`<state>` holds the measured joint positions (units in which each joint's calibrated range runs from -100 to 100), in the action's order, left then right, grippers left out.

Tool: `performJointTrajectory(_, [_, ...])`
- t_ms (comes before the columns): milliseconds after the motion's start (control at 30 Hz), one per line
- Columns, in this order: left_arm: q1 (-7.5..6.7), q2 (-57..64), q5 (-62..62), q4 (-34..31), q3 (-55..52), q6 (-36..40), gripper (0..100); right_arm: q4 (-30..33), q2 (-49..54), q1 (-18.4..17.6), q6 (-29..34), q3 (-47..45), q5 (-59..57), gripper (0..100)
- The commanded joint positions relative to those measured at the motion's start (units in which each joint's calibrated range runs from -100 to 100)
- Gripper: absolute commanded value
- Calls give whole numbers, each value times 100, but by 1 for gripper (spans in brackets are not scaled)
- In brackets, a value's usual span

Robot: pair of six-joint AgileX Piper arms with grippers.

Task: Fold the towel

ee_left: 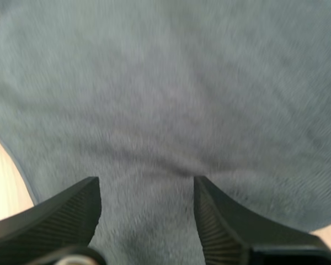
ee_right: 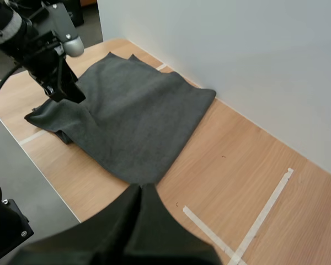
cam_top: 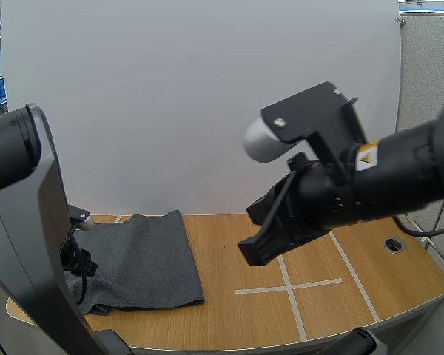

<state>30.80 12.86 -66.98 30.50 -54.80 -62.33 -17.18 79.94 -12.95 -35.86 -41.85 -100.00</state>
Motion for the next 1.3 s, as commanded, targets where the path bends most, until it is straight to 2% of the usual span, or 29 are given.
performJointTrajectory(0, [13,48,-1604,775,542,-116,81,-115,-1210,10,-97,-153,0,0])
performJointTrajectory(100, [13,48,-2122,910,729,-106,81,-296,-1849,10,-131,-153,80,0])
performJointTrajectory(200, [13,48,-2234,942,836,-96,81,-601,-2604,10,-284,-153,825,0])
performJointTrajectory(300, [13,48,-2032,916,833,-96,80,-814,-3436,10,-511,-153,1282,0])
performJointTrajectory(567, [13,48,-1989,916,833,-96,80,-837,-5367,10,-703,-153,2646,0])
performJointTrajectory(833, [13,36,-1434,916,833,-152,78,-1168,-6547,10,-1061,-139,3260,0])
performJointTrajectory(900, [13,-4,-1396,916,833,-233,74,-1359,-6758,10,-1217,-139,3405,16])
performJointTrajectory(933, [13,-68,-1350,916,833,-245,69,-1519,-6838,10,-1318,-139,3453,29])
performJointTrajectory(1000, [13,-137,-1304,916,833,-245,58,-1697,-6935,10,-1496,-139,3540,43])
performJointTrajectory(1033, [13,-175,-1308,916,833,-245,45,-1752,-6962,10,-1547,-139,3667,52])
performJointTrajectory(1067, [13,-219,-1308,902,833,-245,35,-1797,-7020,10,-1579,-139,3729,58])
performJointTrajectory(1100, [13,-253,-1308,862,833,-245,18,-1821,-7057,10,-1596,-139,3824,62])
performJointTrajectory(1133, [13,-278,-1308,846,833,-245,6,-1850,-7118,10,-1615,-139,3916,65])
performJointTrajectory(1167, [13,-313,-1293,817,833,-256,0,-1912,-7179,10,-1675,-139,3992,66])
performJointTrajectory(1267, [13,-352,-1184,733,833,-229,0,-2146,-7380,10,-1870,-139,4215,66])
